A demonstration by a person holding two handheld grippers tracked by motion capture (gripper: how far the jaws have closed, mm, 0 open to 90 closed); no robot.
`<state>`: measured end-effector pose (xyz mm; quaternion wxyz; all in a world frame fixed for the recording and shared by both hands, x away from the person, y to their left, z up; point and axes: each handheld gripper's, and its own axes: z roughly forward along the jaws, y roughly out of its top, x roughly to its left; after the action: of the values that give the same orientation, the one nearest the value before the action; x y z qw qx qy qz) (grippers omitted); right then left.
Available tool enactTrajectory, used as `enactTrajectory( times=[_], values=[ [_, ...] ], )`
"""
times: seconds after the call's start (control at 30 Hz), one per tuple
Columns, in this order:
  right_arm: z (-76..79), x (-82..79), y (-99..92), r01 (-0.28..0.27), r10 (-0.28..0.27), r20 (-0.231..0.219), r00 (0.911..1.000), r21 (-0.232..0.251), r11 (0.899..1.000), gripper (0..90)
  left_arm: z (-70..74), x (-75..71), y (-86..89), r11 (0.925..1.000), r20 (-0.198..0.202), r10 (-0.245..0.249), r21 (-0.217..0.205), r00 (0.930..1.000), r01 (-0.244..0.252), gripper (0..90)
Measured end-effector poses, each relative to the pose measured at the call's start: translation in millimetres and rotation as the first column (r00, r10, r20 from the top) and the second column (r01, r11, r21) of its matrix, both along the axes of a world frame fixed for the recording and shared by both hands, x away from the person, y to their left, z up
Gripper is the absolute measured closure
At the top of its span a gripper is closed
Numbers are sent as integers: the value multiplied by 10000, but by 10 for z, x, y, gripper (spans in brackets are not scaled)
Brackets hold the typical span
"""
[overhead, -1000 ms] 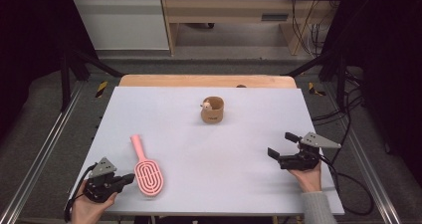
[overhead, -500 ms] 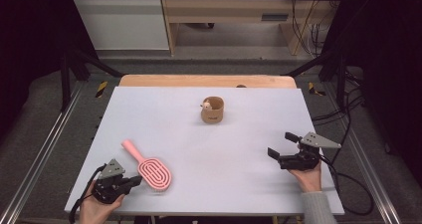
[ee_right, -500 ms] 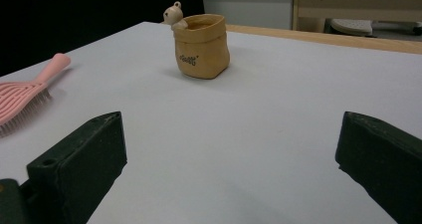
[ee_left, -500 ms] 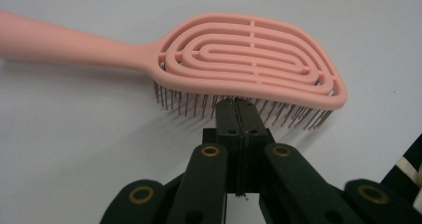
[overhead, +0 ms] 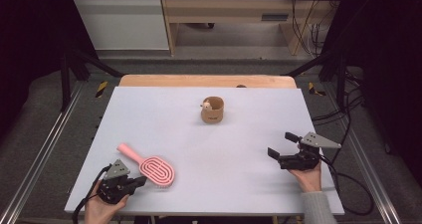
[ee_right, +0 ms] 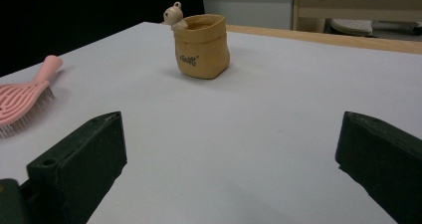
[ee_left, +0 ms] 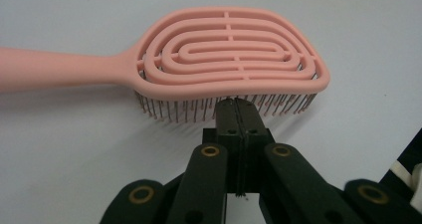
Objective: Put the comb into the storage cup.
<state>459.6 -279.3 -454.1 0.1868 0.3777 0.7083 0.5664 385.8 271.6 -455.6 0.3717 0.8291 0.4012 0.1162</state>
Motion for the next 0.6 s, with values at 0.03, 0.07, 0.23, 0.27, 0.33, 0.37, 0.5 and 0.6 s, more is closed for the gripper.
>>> enactTrajectory(
  times=[0.03,0.07,0.23,0.27,0.33,0.37,0.5,0.6],
  values=[
    [-1,1,1,-1,1,2,10000,2,10000,2,-4,5,-15,10000,34,-18,16,10000,18,900],
    [-1,1,1,-1,1,2,10000,2,10000,2,-4,5,-15,10000,34,-18,16,10000,18,900],
    [-1,0,2,25,-25,0,10000,0,10000,2,-23,46,-69,10000,82,-56,79,10000,55,899],
    [-1,0,2,25,-25,0,10000,0,10000,2,-23,46,-69,10000,82,-56,79,10000,55,900],
    [-1,-1,2,5,-5,-37,10000,-4,10000,2,-33,61,-95,9999,95,-50,146,9999,49,900],
    [-1,-1,2,5,-5,-37,10000,-4,10000,2,-37,67,-108,9998,110,-55,169,9999,53,900],
    [-4,2,4,11,-11,-39,10000,-31,10000,2,-46,101,-174,9995,237,-153,276,9996,147,900],
    [-2,1,3,12,-12,-36,10000,-19,10000,2,-56,127,-251,9995,232,-212,241,9995,206,900]
  ],
)
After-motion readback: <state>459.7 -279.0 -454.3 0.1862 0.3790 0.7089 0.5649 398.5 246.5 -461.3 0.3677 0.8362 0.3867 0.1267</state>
